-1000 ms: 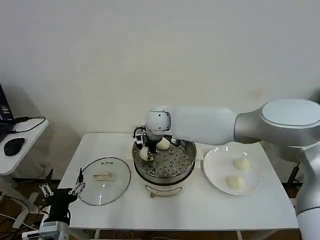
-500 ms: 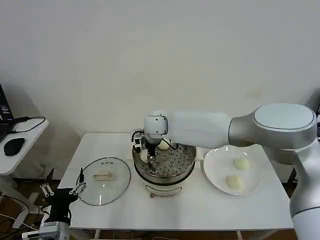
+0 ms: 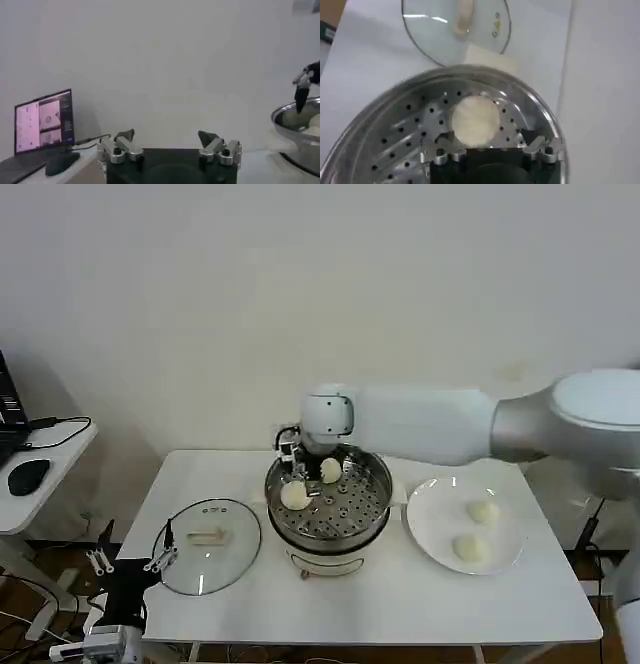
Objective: Take steamed baozi put them in steamer then cover it.
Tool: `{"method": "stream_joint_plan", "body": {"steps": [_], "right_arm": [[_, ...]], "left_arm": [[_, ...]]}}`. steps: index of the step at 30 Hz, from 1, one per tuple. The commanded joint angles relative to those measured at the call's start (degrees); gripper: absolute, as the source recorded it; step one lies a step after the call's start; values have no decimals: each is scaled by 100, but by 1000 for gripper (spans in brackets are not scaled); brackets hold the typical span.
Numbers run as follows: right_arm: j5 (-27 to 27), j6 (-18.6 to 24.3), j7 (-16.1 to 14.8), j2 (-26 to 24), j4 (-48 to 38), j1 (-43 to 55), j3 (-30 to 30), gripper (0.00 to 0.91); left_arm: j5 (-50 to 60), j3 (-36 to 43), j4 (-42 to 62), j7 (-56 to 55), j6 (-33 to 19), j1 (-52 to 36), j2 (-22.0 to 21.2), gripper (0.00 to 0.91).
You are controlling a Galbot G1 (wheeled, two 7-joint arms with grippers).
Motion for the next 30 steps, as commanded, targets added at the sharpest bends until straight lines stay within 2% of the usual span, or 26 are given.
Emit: {"method": "stream_joint_plan", "body": {"steps": [1, 4, 5, 10, 13, 16, 20, 21, 22, 23, 24, 30], "right_arm": [[-1120, 672, -433, -1834, 1271, 1140, -273, 907], [-1474, 1057, -703, -2627, 1714, 1353, -472, 907], [-1833, 1323, -863, -3041, 1857, 1418, -582, 907], [-2785, 1937, -1121, -4640, 2137, 1156, -611, 907], [-3469, 2452, -1251, -5241, 2140, 811, -505, 907], [-3840, 2788, -1322, -5742, 2124, 444, -264, 907], [-4104, 3107, -1402, -6178, 2083, -346, 255, 907], [-4111, 3107, -1394, -6219, 2069, -516, 556, 907], [-4147, 3132, -1370, -6279, 2029, -1299, 986, 907], [-4126, 3141, -1323, -6298, 2008, -1659, 1405, 907], [-4116, 3089, -1331, -6312, 2000, -2635, 2171, 907], [-4262, 3044, -1290, -6028, 1881, -3349, 2422, 907]], "left_arm": [[-86, -10, -6, 7, 23, 36, 105, 907], [-135, -1, -12, 28, 32, 55, 156, 907], [-163, 5, -6, 32, 32, 53, 170, 907], [-190, 24, 29, 116, -11, 95, 239, 907], [-132, 135, 34, 127, -18, 92, 239, 907], [-30, 228, 77, 138, -42, 109, 212, 907], [99, 291, 212, 149, -137, 193, 183, 907], [114, 296, 229, 153, -146, 209, 182, 907], [134, 303, 243, 152, -152, 219, 181, 907], [150, 303, 252, 152, -152, 225, 175, 907], [160, 301, 260, 151, -151, 237, 166, 907], [258, 305, 277, 150, -146, 328, 173, 907]]}}
